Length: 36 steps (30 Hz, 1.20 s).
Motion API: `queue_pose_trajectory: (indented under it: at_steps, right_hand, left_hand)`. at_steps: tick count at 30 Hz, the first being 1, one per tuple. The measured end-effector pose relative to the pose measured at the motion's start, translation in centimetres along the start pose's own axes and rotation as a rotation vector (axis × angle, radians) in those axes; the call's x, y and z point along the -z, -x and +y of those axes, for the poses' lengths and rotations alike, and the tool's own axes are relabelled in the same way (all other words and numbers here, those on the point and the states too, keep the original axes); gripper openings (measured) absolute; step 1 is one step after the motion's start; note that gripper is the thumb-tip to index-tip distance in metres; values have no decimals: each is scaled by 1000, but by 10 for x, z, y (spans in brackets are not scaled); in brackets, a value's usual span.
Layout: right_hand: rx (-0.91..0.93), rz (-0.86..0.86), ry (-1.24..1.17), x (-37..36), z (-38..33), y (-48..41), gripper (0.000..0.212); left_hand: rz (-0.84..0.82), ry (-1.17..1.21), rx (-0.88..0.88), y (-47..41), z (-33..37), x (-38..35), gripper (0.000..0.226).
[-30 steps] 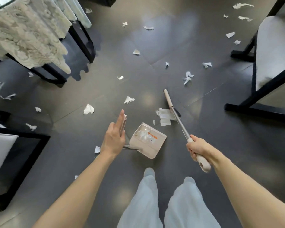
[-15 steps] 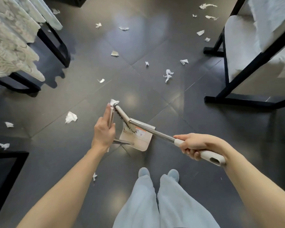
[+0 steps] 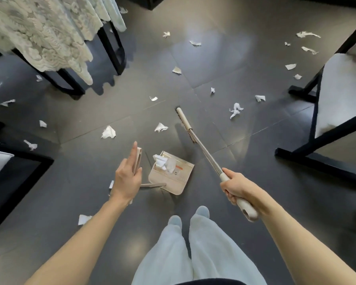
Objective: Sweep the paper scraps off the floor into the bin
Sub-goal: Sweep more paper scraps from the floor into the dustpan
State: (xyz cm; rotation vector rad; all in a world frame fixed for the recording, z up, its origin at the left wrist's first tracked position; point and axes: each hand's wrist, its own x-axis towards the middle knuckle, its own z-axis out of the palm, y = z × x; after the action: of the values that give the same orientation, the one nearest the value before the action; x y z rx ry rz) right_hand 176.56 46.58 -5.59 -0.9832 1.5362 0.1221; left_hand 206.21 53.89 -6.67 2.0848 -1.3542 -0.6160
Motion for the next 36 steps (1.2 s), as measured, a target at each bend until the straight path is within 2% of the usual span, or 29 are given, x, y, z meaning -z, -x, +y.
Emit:
queue_pose_trajectory:
  at_steps: [3,6,10,14,18,23,30,33,36]
  right_hand:
    - [-7,-19,101,-15,8,-10,73]
    - [-58,-79,100,-39,13,-14,75]
    - [-127,-217,-49,-78,4,-5,52]
    - [-159,-263,-171,-78,-11,8,66]
    - [-111,-208,-188,-47,-21,19,68]
    - [-20,-52,-230,-6,-38,12,67]
    - [44,178,-353,121,-62,-59,76]
    - [49,246,-370,190,-76,-91,78]
    - [32,294,-375,252,-87,-114,80]
  left_hand:
    - [18,-17,99,17,-14,5,84]
    - [34,-38,152,25,-24,6,83]
    - [51,-26,142,14,-25,9,81]
    - [17,16,97,2,-17,9,79]
    - [-54,25,15,-20,-4,8,78]
    - [-96,75,-94,-72,32,-14,82]
    - [-120,77,-311,-196,141,-103,78]
    - [-231,85,-392,-250,187,-152,82]
    - [-382,92,-383,-292,217,-186,87]
